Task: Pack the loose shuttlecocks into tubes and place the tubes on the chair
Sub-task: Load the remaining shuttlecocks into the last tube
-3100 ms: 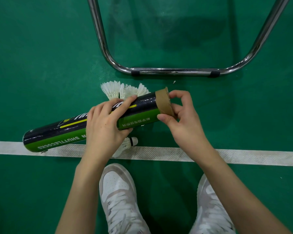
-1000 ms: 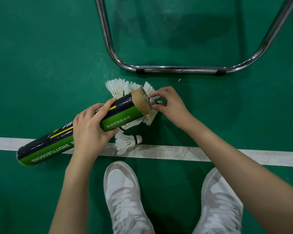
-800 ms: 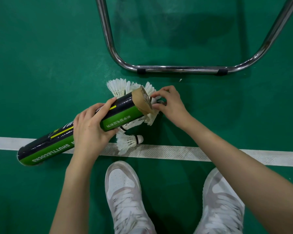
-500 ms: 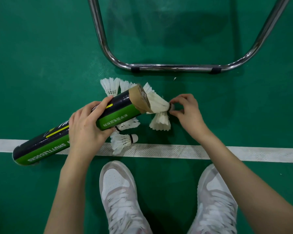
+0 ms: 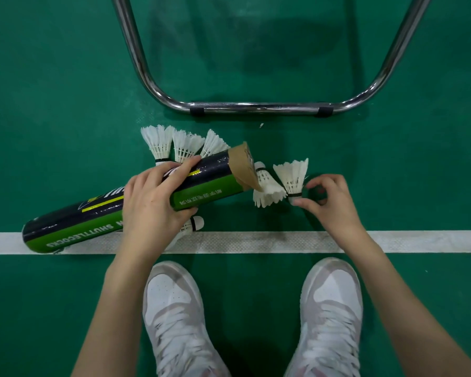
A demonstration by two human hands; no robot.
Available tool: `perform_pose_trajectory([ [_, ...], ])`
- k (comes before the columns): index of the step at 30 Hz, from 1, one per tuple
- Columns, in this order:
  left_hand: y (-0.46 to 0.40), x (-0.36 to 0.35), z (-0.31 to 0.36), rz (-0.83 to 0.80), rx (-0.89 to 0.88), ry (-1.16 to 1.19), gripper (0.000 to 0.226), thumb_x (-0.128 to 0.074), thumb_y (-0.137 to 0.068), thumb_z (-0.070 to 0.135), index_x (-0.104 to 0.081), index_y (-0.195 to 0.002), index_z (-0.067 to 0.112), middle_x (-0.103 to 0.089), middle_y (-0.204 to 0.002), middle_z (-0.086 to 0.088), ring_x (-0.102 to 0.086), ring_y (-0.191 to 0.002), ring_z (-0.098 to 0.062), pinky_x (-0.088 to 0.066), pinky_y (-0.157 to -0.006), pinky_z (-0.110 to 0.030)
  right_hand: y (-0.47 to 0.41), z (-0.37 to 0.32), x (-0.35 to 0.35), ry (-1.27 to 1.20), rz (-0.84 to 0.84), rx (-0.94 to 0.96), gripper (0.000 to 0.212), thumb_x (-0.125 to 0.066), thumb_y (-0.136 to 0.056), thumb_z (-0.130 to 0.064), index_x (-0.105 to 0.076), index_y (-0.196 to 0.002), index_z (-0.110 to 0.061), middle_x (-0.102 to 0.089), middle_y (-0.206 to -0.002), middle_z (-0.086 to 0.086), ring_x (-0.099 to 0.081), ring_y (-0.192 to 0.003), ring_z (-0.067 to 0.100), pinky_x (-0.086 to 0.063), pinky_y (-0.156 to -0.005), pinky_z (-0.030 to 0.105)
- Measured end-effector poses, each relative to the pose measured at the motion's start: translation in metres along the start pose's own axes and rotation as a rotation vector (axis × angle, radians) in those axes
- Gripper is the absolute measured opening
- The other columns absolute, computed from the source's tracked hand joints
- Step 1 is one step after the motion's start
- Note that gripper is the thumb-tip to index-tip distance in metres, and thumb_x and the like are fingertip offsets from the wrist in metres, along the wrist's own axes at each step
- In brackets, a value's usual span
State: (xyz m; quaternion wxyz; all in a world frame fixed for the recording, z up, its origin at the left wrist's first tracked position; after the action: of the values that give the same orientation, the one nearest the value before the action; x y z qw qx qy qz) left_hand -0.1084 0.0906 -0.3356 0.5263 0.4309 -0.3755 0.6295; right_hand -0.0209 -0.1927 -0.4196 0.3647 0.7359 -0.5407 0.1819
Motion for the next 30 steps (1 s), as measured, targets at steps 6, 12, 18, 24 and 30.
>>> perform_pose_trajectory([
  [6,0.001,-0.005,0.002,-0.003,-0.014,-0.007,0.090,-0.085,-0.060,0.020,-0.039,-0.136,0.036,-0.056,-0.120,-0.004,-0.050,-0.107,-0.031,-0.032,-0.093,-0.043,-0.012,-0.030,0.013,-0.078,0.028,0.131,0.067,-0.073,-0.079,-0.015,-0.041,-0.137,-0.019,-0.042,-0.138,-0.001,-0.041,-0.123,0.012,-0.039,-0.102,0.031],
  [12,0.000,-0.008,0.002,-0.017,-0.008,-0.015,0.091,-0.085,-0.060,0.021,-0.038,-0.136,0.038,-0.056,-0.119,-0.003,-0.050,-0.106,-0.031,-0.032,-0.093,-0.042,-0.020,-0.044,-0.009,0.102,-0.192,0.298,0.054,-0.065,-0.085,-0.007,-0.048,-0.132,-0.025,-0.039,-0.143,-0.009,-0.025,-0.136,0.010,-0.015,-0.109,0.021],
  [18,0.000,-0.008,0.002,-0.021,-0.010,-0.020,0.092,-0.085,-0.060,0.022,-0.037,-0.136,0.040,-0.056,-0.119,-0.003,-0.050,-0.106,-0.030,-0.033,-0.093,-0.043,-0.023,-0.038,0.007,0.195,-0.040,0.221,0.037,-0.076,-0.075,-0.019,-0.060,-0.107,-0.007,-0.057,-0.102,0.000,-0.043,-0.110,0.020,-0.028,-0.083,0.019],
  [24,0.001,-0.008,0.000,-0.025,-0.007,-0.017,0.091,-0.085,-0.060,0.021,-0.038,-0.136,0.039,-0.057,-0.119,-0.003,-0.050,-0.107,-0.031,-0.033,-0.094,-0.045,-0.014,-0.030,0.019,0.114,-0.058,0.124,0.026,-0.079,-0.071,-0.025,-0.063,-0.089,-0.014,-0.052,-0.093,0.000,-0.048,-0.090,0.013,-0.030,-0.073,0.019],
  [30,0.000,-0.008,-0.001,-0.027,-0.008,-0.019,0.091,-0.085,-0.060,0.022,-0.038,-0.136,0.038,-0.057,-0.119,-0.003,-0.050,-0.106,-0.032,-0.034,-0.093,-0.045,-0.003,-0.021,0.030,-0.178,-0.030,0.026,0.019,-0.075,-0.077,-0.023,-0.057,-0.074,-0.022,-0.059,-0.073,-0.011,-0.053,-0.069,-0.005,-0.038,-0.064,0.010],
])
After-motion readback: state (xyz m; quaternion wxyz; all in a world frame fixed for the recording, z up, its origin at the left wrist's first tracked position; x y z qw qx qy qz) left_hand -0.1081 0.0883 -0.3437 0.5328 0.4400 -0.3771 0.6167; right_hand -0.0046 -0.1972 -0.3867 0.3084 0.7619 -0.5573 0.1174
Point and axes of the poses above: each hand's wrist, its own y-axis away from the middle knuckle, its own x-axis out of the back of the hand, z = x × y, the point moved 9 cm from there along -y, towards the middle knuckle
